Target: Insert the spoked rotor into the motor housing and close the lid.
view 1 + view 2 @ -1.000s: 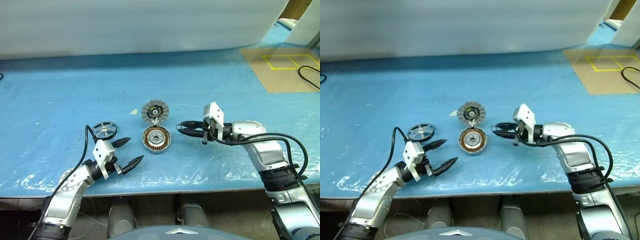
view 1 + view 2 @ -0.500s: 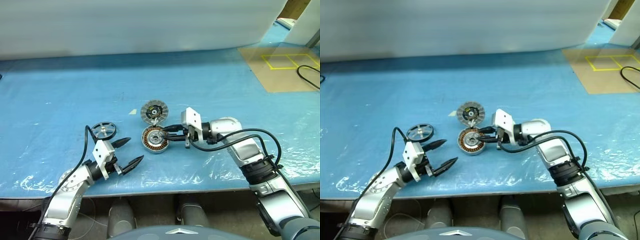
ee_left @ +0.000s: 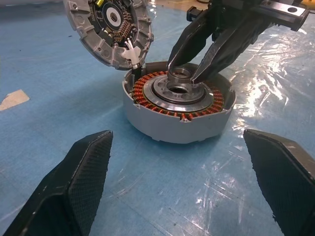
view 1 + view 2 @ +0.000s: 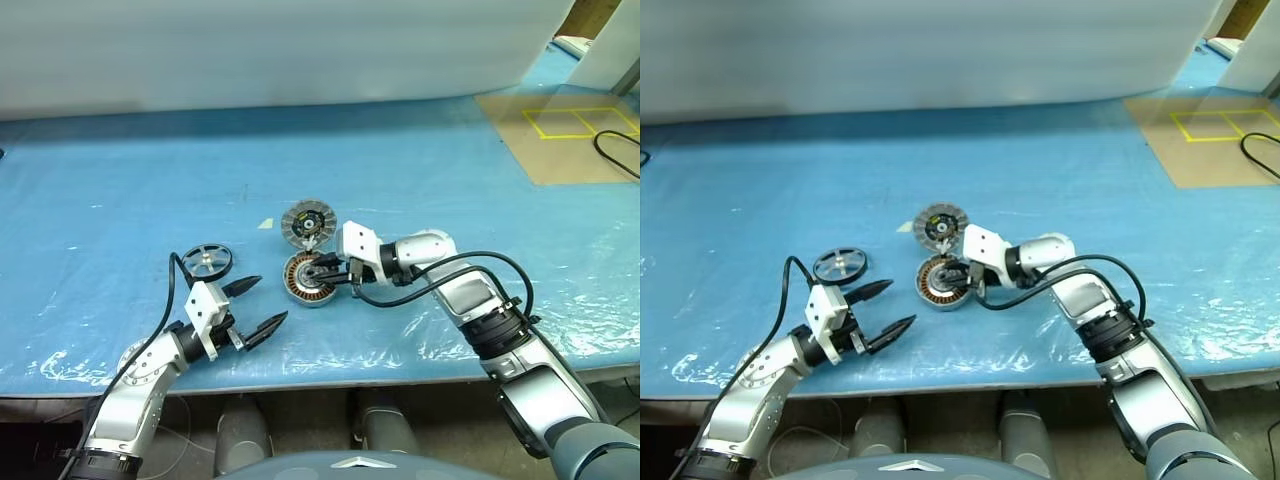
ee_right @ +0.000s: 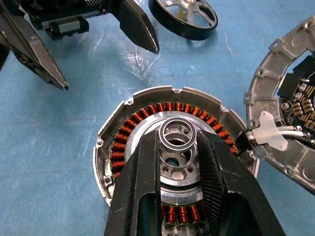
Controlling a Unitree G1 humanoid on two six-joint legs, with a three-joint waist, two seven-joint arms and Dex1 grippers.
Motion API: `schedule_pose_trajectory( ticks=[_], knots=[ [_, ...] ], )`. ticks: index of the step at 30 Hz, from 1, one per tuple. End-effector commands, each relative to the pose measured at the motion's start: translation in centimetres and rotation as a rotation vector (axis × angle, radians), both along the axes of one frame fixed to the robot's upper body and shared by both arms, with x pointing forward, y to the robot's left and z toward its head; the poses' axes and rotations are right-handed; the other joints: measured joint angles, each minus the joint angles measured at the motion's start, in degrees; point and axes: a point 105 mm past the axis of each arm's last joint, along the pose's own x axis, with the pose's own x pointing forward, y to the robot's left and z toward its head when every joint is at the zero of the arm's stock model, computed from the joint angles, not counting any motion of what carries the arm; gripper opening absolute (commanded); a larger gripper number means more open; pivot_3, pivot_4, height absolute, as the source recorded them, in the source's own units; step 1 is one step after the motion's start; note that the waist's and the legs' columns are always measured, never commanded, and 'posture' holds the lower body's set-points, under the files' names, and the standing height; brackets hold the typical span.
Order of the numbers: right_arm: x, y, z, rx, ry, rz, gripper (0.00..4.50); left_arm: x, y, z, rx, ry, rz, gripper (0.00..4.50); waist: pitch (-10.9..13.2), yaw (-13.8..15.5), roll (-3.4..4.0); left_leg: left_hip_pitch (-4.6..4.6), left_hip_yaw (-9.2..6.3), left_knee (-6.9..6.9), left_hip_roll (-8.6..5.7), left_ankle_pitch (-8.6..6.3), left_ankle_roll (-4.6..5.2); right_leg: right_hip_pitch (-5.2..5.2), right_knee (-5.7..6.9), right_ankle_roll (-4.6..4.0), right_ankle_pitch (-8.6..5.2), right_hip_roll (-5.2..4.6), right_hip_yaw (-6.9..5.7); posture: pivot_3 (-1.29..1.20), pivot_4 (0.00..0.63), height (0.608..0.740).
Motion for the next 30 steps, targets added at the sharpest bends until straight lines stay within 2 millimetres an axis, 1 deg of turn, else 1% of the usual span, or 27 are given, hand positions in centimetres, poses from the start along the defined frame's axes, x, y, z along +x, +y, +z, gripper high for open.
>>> schedule_pose_trajectory(
  ticks=[1, 7, 18, 30],
  knots=[
    [0.33, 0.25, 0.91, -0.008, -0.036, 0.002, 0.65, -0.03, -0.03, 0.64, -0.003, -0.038, -0.001, 4.50, 0.00, 0.00, 0.00, 0.01, 0.00, 0.00, 0.00, 0.00, 0.00, 0.00, 0.01, 0.00, 0.00, 0.00, 0.00, 0.00, 0.150, 0.740],
    [0.43, 0.08, 0.78, -0.027, -0.032, -0.010, 0.65, -0.13, 0.06, 0.41, -0.003, -0.034, 0.000, 4.50, 0.00, 0.00, 0.00, 0.02, 0.00, 0.00, 0.00, 0.00, 0.00, 0.00, 0.02, 0.00, 0.00, 0.00, 0.00, 0.00, 0.150, 0.740],
    [0.39, 0.60, 0.69, -0.022, -0.027, -0.007, 0.65, -0.21, 0.12, 0.26, -0.002, -0.033, 0.004, 4.50, 0.00, -0.01, 0.00, 0.04, 0.00, 0.05, 0.00, 0.00, 0.01, 0.00, 0.10, 0.00, 0.00, 0.00, 0.01, 0.00, 0.150, 0.740],
    [0.42, 0.35, -0.02, -0.039, -0.018, -0.007, 0.65, -0.15, 0.20, 0.24, -0.001, -0.033, 0.008, 4.50, 0.00, 0.00, 0.00, 0.06, 0.00, 0.07, 0.00, 0.00, 0.00, 0.00, 0.14, 0.00, 0.00, 0.00, 0.02, 0.00, 0.150, 0.740]
  ],
)
